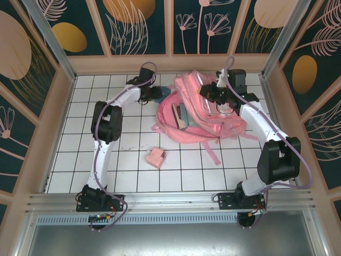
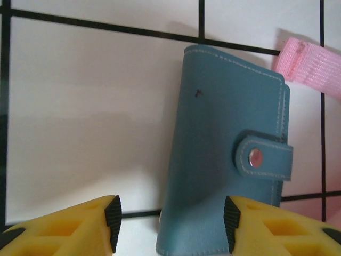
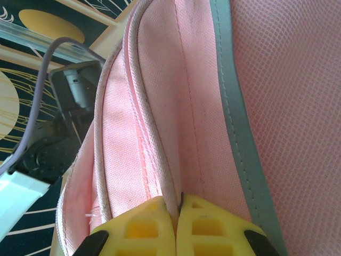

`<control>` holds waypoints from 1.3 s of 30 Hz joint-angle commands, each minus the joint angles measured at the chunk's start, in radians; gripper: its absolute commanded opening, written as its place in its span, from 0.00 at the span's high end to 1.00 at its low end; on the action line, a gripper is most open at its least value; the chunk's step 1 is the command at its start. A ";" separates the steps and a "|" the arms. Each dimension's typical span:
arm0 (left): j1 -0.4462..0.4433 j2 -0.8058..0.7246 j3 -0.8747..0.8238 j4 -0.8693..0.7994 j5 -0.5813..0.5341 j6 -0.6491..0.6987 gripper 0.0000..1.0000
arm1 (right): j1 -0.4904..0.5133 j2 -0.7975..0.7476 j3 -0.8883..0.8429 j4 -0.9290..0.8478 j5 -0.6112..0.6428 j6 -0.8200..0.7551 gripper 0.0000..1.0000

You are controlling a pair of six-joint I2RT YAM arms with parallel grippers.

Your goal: Pack the student bag

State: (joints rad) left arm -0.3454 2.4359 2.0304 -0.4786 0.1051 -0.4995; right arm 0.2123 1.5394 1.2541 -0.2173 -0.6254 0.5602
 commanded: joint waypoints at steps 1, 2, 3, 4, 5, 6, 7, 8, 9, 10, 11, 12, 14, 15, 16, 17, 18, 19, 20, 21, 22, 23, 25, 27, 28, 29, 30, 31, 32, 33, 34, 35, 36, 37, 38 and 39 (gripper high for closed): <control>0.008 0.064 0.086 0.023 0.041 0.044 0.45 | 0.010 -0.051 0.031 0.006 -0.005 0.018 1.00; 0.008 0.085 0.104 0.012 0.048 0.044 0.45 | 0.009 -0.050 0.033 0.004 -0.004 0.018 1.00; 0.008 0.106 0.122 0.004 0.061 0.045 0.46 | 0.009 -0.047 0.036 0.003 -0.001 0.017 1.00; 0.008 0.122 0.131 -0.001 0.073 0.043 0.46 | 0.009 -0.045 0.037 0.001 -0.001 0.018 1.00; 0.008 0.130 0.133 -0.001 0.081 0.038 0.47 | 0.009 -0.044 0.040 0.001 0.000 0.018 1.00; 0.008 0.136 0.128 0.005 0.091 0.033 0.49 | 0.009 -0.042 0.042 -0.001 0.001 0.018 1.00; 0.008 0.138 0.118 0.016 0.101 0.027 0.51 | 0.010 -0.039 0.043 -0.001 0.003 0.018 1.00; 0.008 0.137 0.110 0.025 0.108 0.022 0.54 | 0.009 -0.038 0.043 0.002 0.004 0.019 1.00; 0.007 0.134 0.098 0.035 0.117 0.019 0.61 | 0.009 -0.037 0.042 0.001 0.005 0.020 1.00; 0.007 0.132 0.092 0.043 0.122 0.015 0.70 | 0.009 -0.035 0.044 0.002 0.006 0.020 1.00; 0.008 0.131 0.091 0.044 0.121 0.013 0.79 | 0.009 -0.033 0.044 0.002 0.006 0.020 1.00; 0.008 0.127 0.091 0.043 0.116 0.013 0.90 | 0.009 -0.030 0.046 0.002 0.006 0.020 1.00; 0.007 0.107 0.087 0.040 0.103 0.015 1.00 | 0.009 -0.026 0.050 0.003 0.007 0.020 1.00; 0.007 0.089 0.082 0.040 0.091 0.016 1.00 | 0.009 -0.023 0.052 0.004 0.008 0.017 1.00; 0.008 0.069 0.078 0.037 0.078 0.018 1.00 | 0.009 -0.021 0.055 0.004 0.010 0.017 1.00; 0.008 0.047 0.070 0.037 0.066 0.019 1.00 | 0.009 -0.020 0.060 0.002 0.011 0.015 1.00; 0.009 0.020 0.061 0.038 0.052 0.019 1.00 | 0.009 -0.016 0.063 0.002 0.013 0.014 1.00; 0.009 -0.009 0.050 0.039 0.038 0.019 1.00 | 0.009 -0.015 0.067 0.002 0.015 0.012 1.00; 0.009 -0.033 0.041 0.037 0.027 0.018 1.00 | 0.008 -0.012 0.071 0.004 0.016 0.012 1.00; 0.009 -0.061 0.029 0.037 0.020 0.016 1.00 | 0.007 -0.010 0.075 0.004 0.017 0.008 1.00; 0.009 -0.090 0.015 0.038 0.014 0.014 1.00 | 0.008 -0.010 0.079 0.004 0.018 0.009 1.00; 0.009 -0.115 0.002 0.039 0.009 0.010 1.00 | 0.007 -0.009 0.082 0.004 0.019 0.009 1.00; 0.009 -0.176 -0.040 0.048 -0.001 -0.004 1.00 | 0.004 -0.009 0.086 0.007 0.021 0.009 1.00; 0.009 -0.236 -0.089 0.061 -0.013 -0.026 1.00 | 0.003 -0.009 0.086 0.009 0.025 0.009 1.00; 0.009 -0.267 -0.117 0.068 -0.009 -0.041 1.00 | 0.002 -0.011 0.085 0.011 0.027 0.011 1.00; 0.009 -0.293 -0.143 0.076 0.004 -0.055 1.00 | 0.001 -0.011 0.083 0.016 0.028 0.013 1.00; 0.009 -0.320 -0.180 0.092 0.032 -0.073 1.00 | -0.002 -0.014 0.080 0.022 0.027 0.016 1.00; 0.009 -0.350 -0.217 0.113 0.069 -0.093 1.00 | -0.003 -0.014 0.079 0.026 0.026 0.018 1.00; 0.008 -0.372 -0.253 0.136 0.105 -0.114 1.00 | -0.005 -0.014 0.078 0.030 0.024 0.019 1.00; 0.006 -0.398 -0.295 0.166 0.150 -0.138 1.00 | -0.007 -0.015 0.079 0.033 0.020 0.020 1.00; 0.004 -0.420 -0.335 0.192 0.185 -0.163 1.00 | -0.011 -0.015 0.079 0.035 0.018 0.022 1.00; -0.001 -0.440 -0.368 0.213 0.213 -0.180 1.00 | -0.016 -0.016 0.079 0.036 0.015 0.023 1.00; -0.008 -0.462 -0.404 0.232 0.232 -0.199 1.00 | -0.020 -0.017 0.079 0.038 0.012 0.024 1.00; -0.022 -0.481 -0.434 0.245 0.240 -0.214 1.00 | -0.024 -0.018 0.079 0.039 0.009 0.026 1.00; -0.032 -0.499 -0.457 0.253 0.241 -0.226 1.00 | -0.027 -0.019 0.078 0.043 0.006 0.030 1.00; -0.048 -0.519 -0.485 0.266 0.245 -0.245 1.00 | -0.032 -0.020 0.075 0.050 0.000 0.037 1.00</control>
State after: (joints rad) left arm -0.3557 1.9636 1.6073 -0.2802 0.2741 -0.6594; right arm 0.2001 1.5398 1.2842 -0.2420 -0.5999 0.5652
